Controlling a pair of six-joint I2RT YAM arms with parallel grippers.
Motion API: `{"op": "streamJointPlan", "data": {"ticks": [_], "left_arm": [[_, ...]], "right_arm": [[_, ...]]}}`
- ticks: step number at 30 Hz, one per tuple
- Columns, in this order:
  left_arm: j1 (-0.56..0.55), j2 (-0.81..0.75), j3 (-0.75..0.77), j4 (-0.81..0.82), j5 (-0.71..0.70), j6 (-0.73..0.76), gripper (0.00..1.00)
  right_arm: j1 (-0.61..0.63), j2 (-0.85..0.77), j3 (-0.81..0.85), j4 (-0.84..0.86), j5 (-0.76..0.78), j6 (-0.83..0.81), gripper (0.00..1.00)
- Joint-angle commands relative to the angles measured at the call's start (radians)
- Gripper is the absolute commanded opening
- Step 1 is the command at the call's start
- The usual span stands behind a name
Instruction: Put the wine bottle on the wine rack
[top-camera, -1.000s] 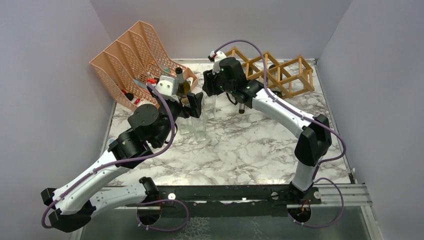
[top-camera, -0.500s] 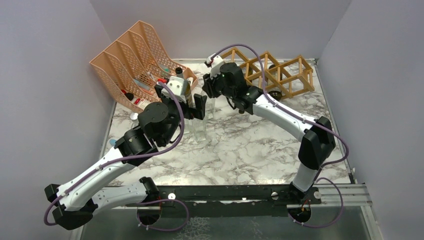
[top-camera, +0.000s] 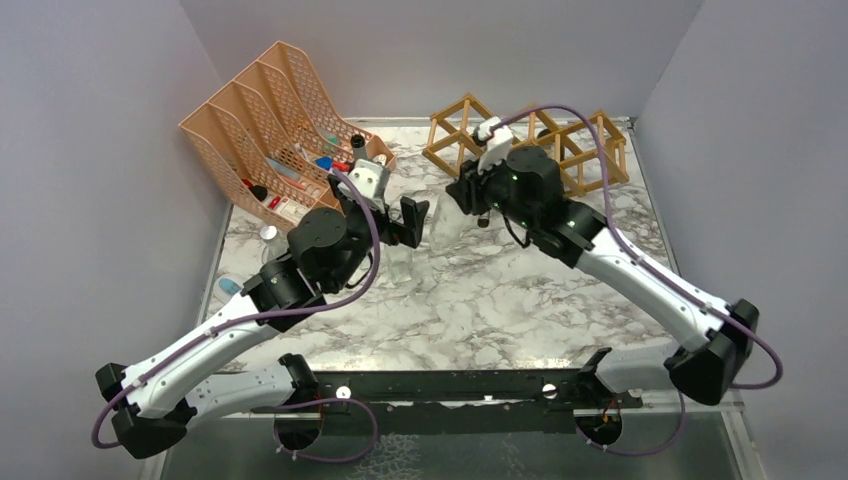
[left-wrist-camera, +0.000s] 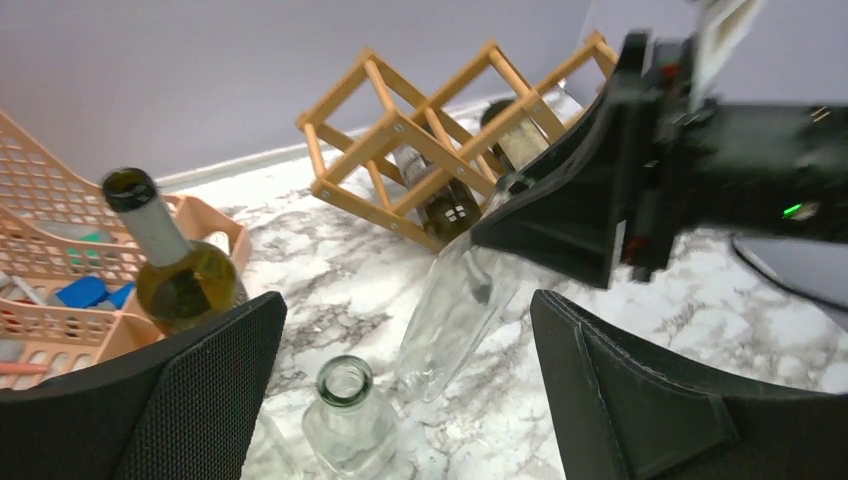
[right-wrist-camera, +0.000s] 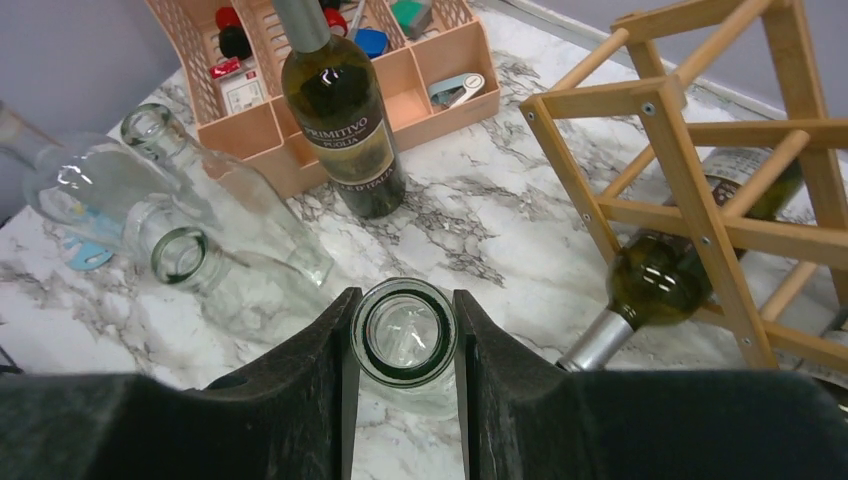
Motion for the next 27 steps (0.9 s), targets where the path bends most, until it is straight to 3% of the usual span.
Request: {"op": "streamJointPlan", "data": {"ticks": [1, 11, 15, 19, 23, 27], "left_arm": [[0.001, 0.025, -0.074, 0.108, 0.147, -0.022, 0.99], [-0.001, 0.161, -0.211, 0.246, 0.508, 0.004, 0.99], [-0.004, 0.216, -0.312, 0.385, 0.627, 0.01, 0.99], [-0.008, 0.242, -0.437, 0.566, 0.688, 0.057, 0.99], [-0.008, 0.293, -0.467, 0.618, 0.642, 0.102, 0.98], [-0.009, 0.329, -0.495, 0.714, 0.687, 0.131, 0.97]], "right_arm": [[0.007, -0.155, -0.046, -0.079, 0.049, 0.072, 0.06], [0.007, -0.414, -0.103, -0.289, 0.048, 0.166, 0.05], [0.006, -0.465, -0.124, -0.314, 0.039, 0.221, 0.03], [0.007, -0.493, -0.161, -0.306, 0.039, 0.261, 0.01], [0.007, -0.493, -0.146, -0.312, 0.015, 0.268, 0.01], [0.005, -0.496, -0.125, -0.306, -0.013, 0.257, 0.01]]}}
